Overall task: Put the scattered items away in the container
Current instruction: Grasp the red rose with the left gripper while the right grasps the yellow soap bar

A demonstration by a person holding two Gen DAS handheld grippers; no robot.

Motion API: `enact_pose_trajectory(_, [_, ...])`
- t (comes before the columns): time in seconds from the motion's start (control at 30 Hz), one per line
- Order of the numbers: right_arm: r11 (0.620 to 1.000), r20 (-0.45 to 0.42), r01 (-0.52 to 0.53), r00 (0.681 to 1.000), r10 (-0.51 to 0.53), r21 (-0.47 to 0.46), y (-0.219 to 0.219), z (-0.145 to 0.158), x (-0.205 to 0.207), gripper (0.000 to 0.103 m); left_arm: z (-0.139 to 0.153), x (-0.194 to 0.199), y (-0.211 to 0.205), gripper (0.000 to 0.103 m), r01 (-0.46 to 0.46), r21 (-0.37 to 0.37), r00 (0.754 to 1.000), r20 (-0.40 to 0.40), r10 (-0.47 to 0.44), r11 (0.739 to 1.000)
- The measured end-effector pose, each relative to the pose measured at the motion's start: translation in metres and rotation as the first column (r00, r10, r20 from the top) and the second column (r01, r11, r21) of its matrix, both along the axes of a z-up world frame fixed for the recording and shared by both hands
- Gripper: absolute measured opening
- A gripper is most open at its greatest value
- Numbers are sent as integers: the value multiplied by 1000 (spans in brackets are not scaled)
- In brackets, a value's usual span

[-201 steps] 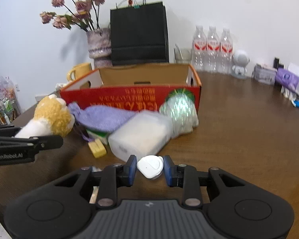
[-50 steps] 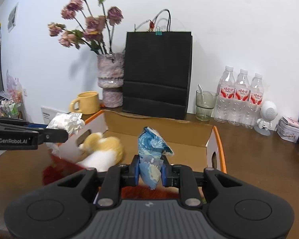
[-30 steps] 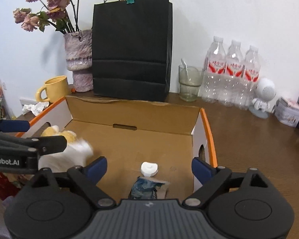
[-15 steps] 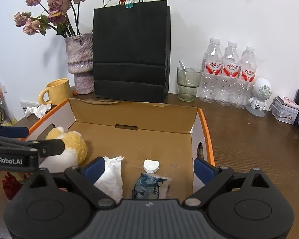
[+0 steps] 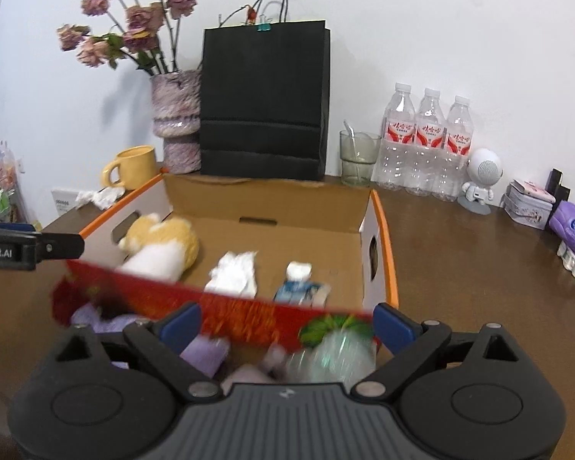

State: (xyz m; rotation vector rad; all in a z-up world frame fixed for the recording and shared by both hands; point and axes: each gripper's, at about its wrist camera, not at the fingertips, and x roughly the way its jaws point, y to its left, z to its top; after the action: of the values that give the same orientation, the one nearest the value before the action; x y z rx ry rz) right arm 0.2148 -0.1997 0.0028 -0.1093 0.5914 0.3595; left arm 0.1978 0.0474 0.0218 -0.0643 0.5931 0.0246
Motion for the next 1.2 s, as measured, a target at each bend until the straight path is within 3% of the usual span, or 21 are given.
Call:
enact_pose_trajectory(0.3, [996,11,-85,996,84,39,22,-12,-69,93,-22,-43,27,103,-10,-28,999,-43,8,1000])
enact_pose_trajectory(0.5, [991,-22,-123,992,124,48,51,-29,-95,71,-31,-52,37,103,45,-17,998,-49,-45,999])
enact_pose_trajectory(0.73, [999,-99,-41,994,44,26,76,-54,-87,43,-45,-33,47,98,147,-5,987,-66,-147,989])
enact_pose_trajectory(1.07, [998,-108,64,992,-66,-19,92,-65,-71,40,-62,11,55,91,242,-86,963,-99,-250,966])
enact_pose_trajectory(1.13, [997,-102,75,992,-77,-18,93,-65,-72,33,-65,16,52,86,260,-105,957,-101,-270,960])
enact_pose_trajectory(1.2, [996,-98,87,991,-89,-23,95,-65,-72,33,-67,19,46,70,282,-96,952,-96,-291,955])
